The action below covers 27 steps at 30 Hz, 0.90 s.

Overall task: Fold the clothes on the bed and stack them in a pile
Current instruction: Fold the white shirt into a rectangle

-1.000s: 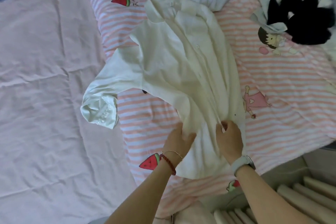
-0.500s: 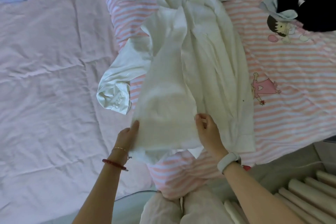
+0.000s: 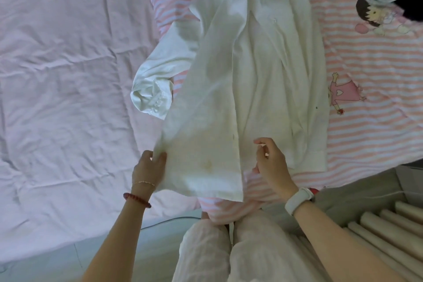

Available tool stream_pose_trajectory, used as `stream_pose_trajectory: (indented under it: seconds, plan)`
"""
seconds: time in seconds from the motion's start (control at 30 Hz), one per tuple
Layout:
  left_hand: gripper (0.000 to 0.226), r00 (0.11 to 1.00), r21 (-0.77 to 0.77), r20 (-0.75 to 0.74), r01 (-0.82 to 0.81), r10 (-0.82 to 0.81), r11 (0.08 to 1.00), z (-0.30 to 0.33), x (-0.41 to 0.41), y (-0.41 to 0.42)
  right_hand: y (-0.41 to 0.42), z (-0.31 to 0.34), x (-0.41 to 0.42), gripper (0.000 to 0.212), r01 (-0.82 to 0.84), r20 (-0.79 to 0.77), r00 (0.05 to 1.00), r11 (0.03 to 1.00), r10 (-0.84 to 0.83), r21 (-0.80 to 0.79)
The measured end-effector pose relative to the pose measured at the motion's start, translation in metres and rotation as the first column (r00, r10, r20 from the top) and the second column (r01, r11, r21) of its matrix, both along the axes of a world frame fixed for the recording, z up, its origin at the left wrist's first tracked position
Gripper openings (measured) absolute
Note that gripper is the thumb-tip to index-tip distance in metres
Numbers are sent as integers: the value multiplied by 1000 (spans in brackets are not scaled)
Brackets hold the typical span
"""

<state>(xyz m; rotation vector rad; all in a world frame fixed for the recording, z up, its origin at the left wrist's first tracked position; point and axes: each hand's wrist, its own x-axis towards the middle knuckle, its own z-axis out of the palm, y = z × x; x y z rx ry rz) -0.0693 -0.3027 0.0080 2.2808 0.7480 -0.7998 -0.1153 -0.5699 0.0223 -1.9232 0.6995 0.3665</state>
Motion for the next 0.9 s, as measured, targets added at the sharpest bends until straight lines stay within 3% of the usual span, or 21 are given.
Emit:
stream_pose_trajectory:
  seconds: [0.07, 0.17, 0.27, 0.37, 0.43, 0.57, 0.67, 0.77, 0.83, 0.87, 0.9]
  plan:
    - [47, 993, 114, -92, 83, -72, 990, -1, 1, 1, -5, -1, -6, 23, -28, -19, 999, 996, 26, -87]
    - [53, 956, 209, 208, 163, -207, 964, 4, 8, -28, -29, -4, -8, 28, 97, 60, 995, 963, -84, -251]
    - [42, 844, 165, 415, 297, -340, 940, 12, 15, -78, -65, -7, -6, 32, 216, 24, 975, 908, -222, -360]
    - [37, 775, 21, 473, 466, -419, 885, 14, 20, -132, -96, -12, 1, 38, 176, -66, 973, 894, -222, -412]
    - [38, 753, -68, 471, 550, -459, 832, 11, 21, -164, -108, -17, 12, 38, 51, -172, 976, 911, -132, -410]
    - [42, 699, -144, 468, 664, -541, 734, 0, 20, -212, -112, -29, 30, 12, -109, -288, 958, 927, 0, -360]
    - [51, 670, -158, 377, 727, -639, 668, -9, 19, -239, -138, -22, 29, 12, 141, -120, 976, 943, -184, -302]
    - [56, 607, -147, 125, 794, -785, 590, -14, 21, -259, -200, 9, 24, 15, 381, 143, 925, 853, -353, -357]
    - [50, 655, -158, 113, 754, -747, 638, -16, 25, -270, -231, 27, 22, 12, 423, 261, 903, 812, -342, -402]
    - [44, 733, -183, 172, 680, -658, 710, -16, 29, -274, -232, 34, 23, 8, 337, 263, 931, 870, -252, -359]
    - [38, 830, -239, 215, 556, -515, 796, -14, 32, -276, -225, 39, 24, 6, 128, 207, 976, 955, -73, -268]
